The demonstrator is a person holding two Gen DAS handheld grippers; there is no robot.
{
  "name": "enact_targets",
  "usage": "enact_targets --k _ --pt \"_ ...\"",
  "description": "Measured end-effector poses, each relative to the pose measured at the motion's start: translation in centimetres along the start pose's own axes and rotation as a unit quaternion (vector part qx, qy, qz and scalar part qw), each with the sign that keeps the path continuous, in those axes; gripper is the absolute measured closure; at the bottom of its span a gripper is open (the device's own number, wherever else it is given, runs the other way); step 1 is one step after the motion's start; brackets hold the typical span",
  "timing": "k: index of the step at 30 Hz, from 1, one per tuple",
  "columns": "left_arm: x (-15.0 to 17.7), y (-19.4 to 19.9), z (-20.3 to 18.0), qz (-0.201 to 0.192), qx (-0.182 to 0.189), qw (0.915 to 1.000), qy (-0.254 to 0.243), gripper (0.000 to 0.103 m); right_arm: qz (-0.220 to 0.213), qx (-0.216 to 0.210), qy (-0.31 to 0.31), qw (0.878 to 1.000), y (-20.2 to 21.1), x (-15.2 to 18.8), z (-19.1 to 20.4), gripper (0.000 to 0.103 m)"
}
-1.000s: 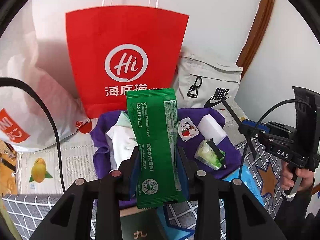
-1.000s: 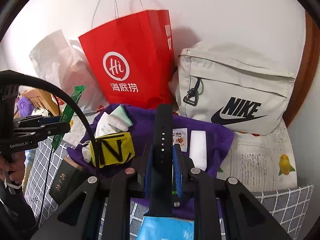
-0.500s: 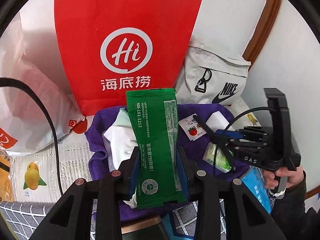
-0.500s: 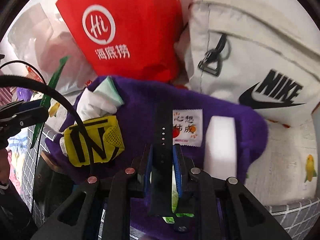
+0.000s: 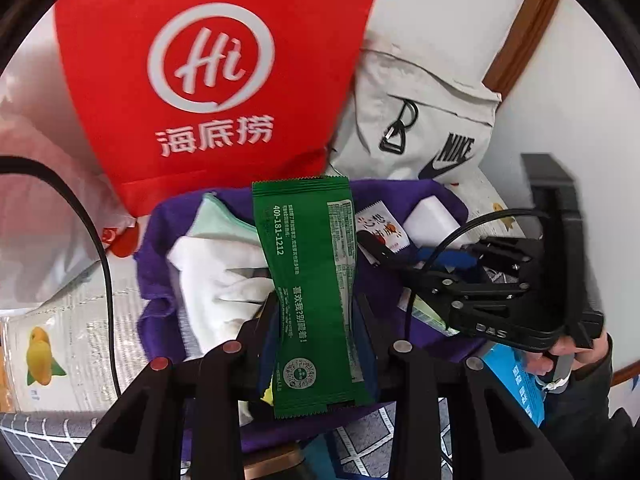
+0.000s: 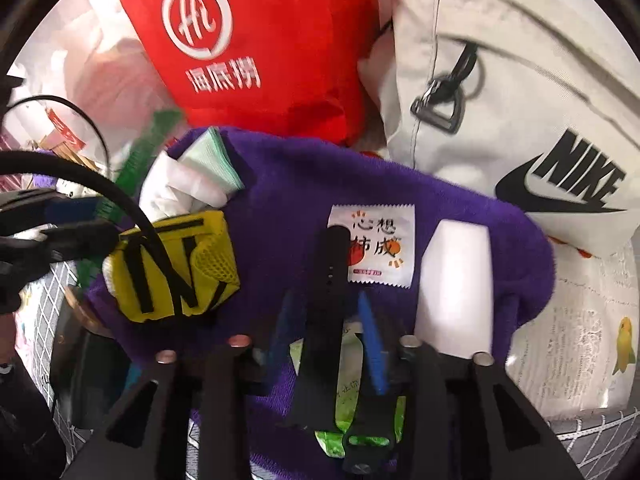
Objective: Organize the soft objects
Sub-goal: 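Carry the green packet with the left tool while the right tool carries the strap to the towel, then open both tools to release the green packet and strap on the towel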
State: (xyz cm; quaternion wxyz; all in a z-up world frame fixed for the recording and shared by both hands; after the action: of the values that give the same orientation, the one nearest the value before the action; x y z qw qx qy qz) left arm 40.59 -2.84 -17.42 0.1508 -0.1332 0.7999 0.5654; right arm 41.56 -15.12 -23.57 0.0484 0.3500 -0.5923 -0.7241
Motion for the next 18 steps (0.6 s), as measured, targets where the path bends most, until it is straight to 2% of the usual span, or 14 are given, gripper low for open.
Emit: enact_targets --k 11,14,18 --pt "1.9 -3.1 -3.0 0.059 0.024 0.9976 -0.027 0.07 -0.025 0.039 -0.004 0.999 4.8 1.5 -0.6 0.06" --pt "2.1 -4.0 -3.4 0.067 0.018 0.9971 -0.032 0.069 -0.026 0.043 -0.008 0.999 5.5 2.3 -0.8 0.06" --pt "2.2 -5.1 -3.2 0.074 -0.014 0.9966 -0.035 0.068 -0.028 0.054 -0.015 0.998 6.5 3.0 -1.2 0.059"
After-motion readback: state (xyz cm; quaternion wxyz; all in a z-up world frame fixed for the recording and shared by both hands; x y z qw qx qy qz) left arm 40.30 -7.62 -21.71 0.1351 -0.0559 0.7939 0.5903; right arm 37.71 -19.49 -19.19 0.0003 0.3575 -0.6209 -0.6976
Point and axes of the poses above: each gripper's, at about its wrist camera, not at the fingertips, and y roughly against the way its jaws point, z to its left, x to its underside, the point moved 9 cm from there along -y, roughly the way its jaws point, and after that the axes turned 15 degrees about y, right-handed, at the moved point
